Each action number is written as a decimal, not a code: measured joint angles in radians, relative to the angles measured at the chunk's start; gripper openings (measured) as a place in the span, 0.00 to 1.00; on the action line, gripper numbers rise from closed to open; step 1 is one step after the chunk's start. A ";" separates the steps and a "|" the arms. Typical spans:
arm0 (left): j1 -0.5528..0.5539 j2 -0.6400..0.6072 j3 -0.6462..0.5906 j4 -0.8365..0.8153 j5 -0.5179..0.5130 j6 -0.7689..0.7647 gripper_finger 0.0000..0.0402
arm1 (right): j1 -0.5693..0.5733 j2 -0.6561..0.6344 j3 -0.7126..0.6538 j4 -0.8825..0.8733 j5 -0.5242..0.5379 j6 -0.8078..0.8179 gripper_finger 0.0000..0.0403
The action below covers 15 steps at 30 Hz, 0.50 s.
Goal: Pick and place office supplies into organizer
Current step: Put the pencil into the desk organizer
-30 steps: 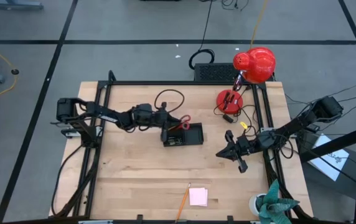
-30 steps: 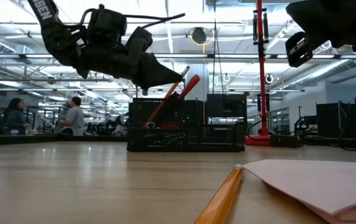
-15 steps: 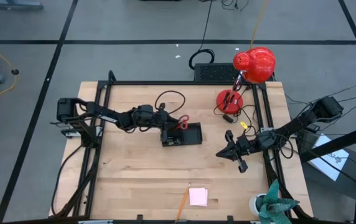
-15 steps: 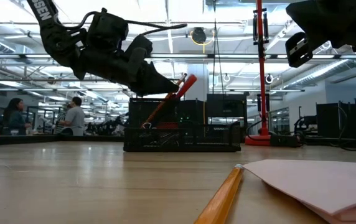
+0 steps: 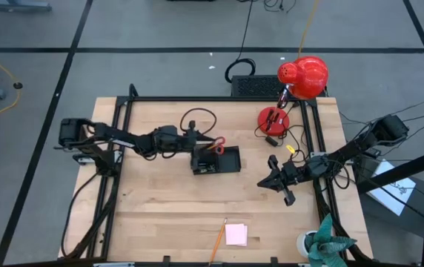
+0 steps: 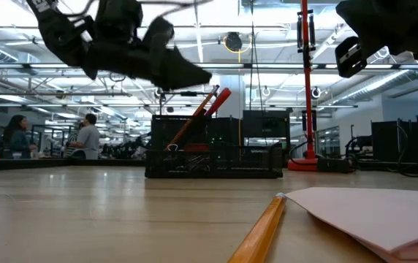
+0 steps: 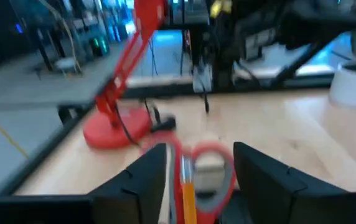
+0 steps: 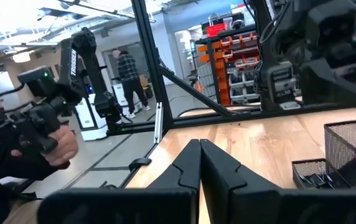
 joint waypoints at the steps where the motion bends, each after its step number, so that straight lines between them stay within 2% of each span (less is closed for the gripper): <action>1: -0.004 -0.020 0.000 0.005 -0.008 0.013 0.49 | 0.000 0.000 0.000 0.001 0.000 0.000 0.00; 6: -0.052 -0.177 0.015 -0.066 -0.084 -0.036 0.52 | 0.000 0.000 0.000 0.002 0.000 0.000 0.00; 10: -0.184 -0.285 0.079 -0.346 -0.166 -0.005 0.48 | 0.000 0.000 0.000 -0.001 0.000 0.000 0.00; 13: -0.324 -0.297 0.158 -0.567 -0.307 -0.030 0.43 | 0.000 0.000 0.000 -0.011 -0.001 0.000 0.00; 15: -0.415 -0.286 0.210 -0.662 -0.361 -0.076 0.38 | 0.000 0.000 0.000 -0.019 -0.001 0.000 0.00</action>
